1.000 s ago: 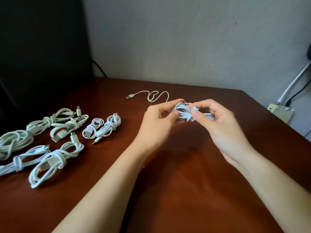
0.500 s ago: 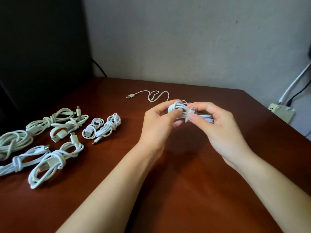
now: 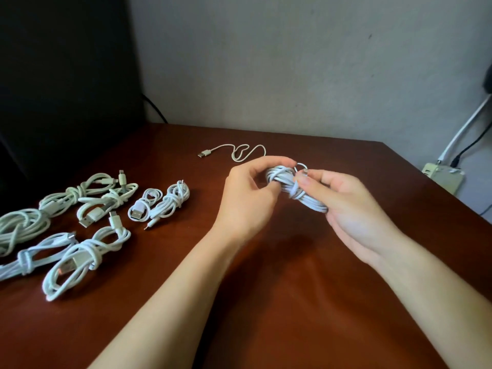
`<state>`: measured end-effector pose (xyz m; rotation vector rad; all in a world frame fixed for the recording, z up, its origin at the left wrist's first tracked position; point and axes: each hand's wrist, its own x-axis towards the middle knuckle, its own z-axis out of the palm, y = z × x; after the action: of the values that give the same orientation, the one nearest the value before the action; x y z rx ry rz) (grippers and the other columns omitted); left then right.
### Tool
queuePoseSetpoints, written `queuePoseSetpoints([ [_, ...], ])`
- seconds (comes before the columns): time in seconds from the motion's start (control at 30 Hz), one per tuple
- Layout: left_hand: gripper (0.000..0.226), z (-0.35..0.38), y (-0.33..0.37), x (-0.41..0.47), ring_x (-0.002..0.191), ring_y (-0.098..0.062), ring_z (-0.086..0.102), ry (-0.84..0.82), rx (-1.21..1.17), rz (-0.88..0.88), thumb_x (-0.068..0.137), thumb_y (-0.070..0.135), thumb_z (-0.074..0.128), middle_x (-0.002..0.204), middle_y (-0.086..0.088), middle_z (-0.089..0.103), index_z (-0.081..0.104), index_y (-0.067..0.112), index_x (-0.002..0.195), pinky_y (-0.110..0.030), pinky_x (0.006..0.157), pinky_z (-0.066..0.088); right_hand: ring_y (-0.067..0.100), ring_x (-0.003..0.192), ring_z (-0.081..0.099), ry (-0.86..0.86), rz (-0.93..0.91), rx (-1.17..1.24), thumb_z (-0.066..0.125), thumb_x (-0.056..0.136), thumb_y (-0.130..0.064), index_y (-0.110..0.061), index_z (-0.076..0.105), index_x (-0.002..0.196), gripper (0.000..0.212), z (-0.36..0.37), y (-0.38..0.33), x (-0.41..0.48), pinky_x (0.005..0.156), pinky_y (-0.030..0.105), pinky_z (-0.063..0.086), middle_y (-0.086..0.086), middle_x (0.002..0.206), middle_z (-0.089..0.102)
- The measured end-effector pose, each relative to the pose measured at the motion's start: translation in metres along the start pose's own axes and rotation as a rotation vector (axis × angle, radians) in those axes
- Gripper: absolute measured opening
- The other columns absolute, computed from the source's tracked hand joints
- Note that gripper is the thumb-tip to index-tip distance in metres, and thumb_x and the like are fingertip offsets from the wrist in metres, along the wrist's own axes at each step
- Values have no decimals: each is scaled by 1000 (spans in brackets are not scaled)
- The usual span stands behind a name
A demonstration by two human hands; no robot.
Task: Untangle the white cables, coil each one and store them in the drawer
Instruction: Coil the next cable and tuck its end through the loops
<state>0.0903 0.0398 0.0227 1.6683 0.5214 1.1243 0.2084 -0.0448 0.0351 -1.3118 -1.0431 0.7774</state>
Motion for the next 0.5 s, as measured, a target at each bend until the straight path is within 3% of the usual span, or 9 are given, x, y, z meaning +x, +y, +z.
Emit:
queuePoseSetpoints([
  [0.07, 44, 1, 0, -1, 88, -5, 66, -23, 108, 100, 80, -15, 53, 92, 13, 70, 68, 24, 94, -22, 82, 52, 14, 99, 66, -9, 105, 174, 60, 79, -26, -7, 68, 100, 30, -1, 0, 2, 95, 26, 48, 10, 103, 72],
  [0.13, 39, 3, 0, -4, 87, -10, 64, -40, 154, 186, 83, -11, 53, 91, 11, 67, 62, 23, 100, -27, 82, 52, 15, 97, 67, 27, 172, 330, 59, 78, -25, -1, 66, 107, 37, -1, -1, 3, 86, 23, 53, 13, 105, 71],
  [0.2, 30, 5, 0, -5, 88, -12, 62, -52, 147, 224, 86, -7, 55, 91, 8, 63, 55, 19, 101, -28, 83, 49, 12, 86, 67, 84, 220, 436, 61, 77, -26, -4, 66, 106, 37, -1, -3, 4, 76, 20, 51, 9, 99, 72],
  [0.3, 17, 7, 1, -5, 93, -10, 61, -68, 83, 217, 88, -3, 58, 92, 9, 61, 56, 12, 96, -30, 86, 50, 10, 80, 64, 151, 269, 518, 63, 74, -30, -10, 67, 103, 35, -1, -3, 6, 77, 24, 44, 7, 103, 71],
  [0.4, 16, 11, -1, -7, 94, -9, 63, -60, 84, 205, 85, 2, 66, 100, 2, 65, 65, 13, 97, -28, 85, 54, 18, 97, 65, 170, 276, 575, 64, 73, -30, -8, 63, 117, 49, 2, -3, 5, 83, 25, 43, 13, 122, 65],
  [0.5, 13, 13, -2, -8, 88, -7, 64, 17, 81, 208, 81, 5, 73, 100, -5, 64, 69, 12, 92, -14, 78, 51, 25, 107, 62, 173, 193, 597, 64, 73, -24, -4, 64, 111, 43, 6, -3, 4, 91, 26, 42, 17, 115, 67],
])
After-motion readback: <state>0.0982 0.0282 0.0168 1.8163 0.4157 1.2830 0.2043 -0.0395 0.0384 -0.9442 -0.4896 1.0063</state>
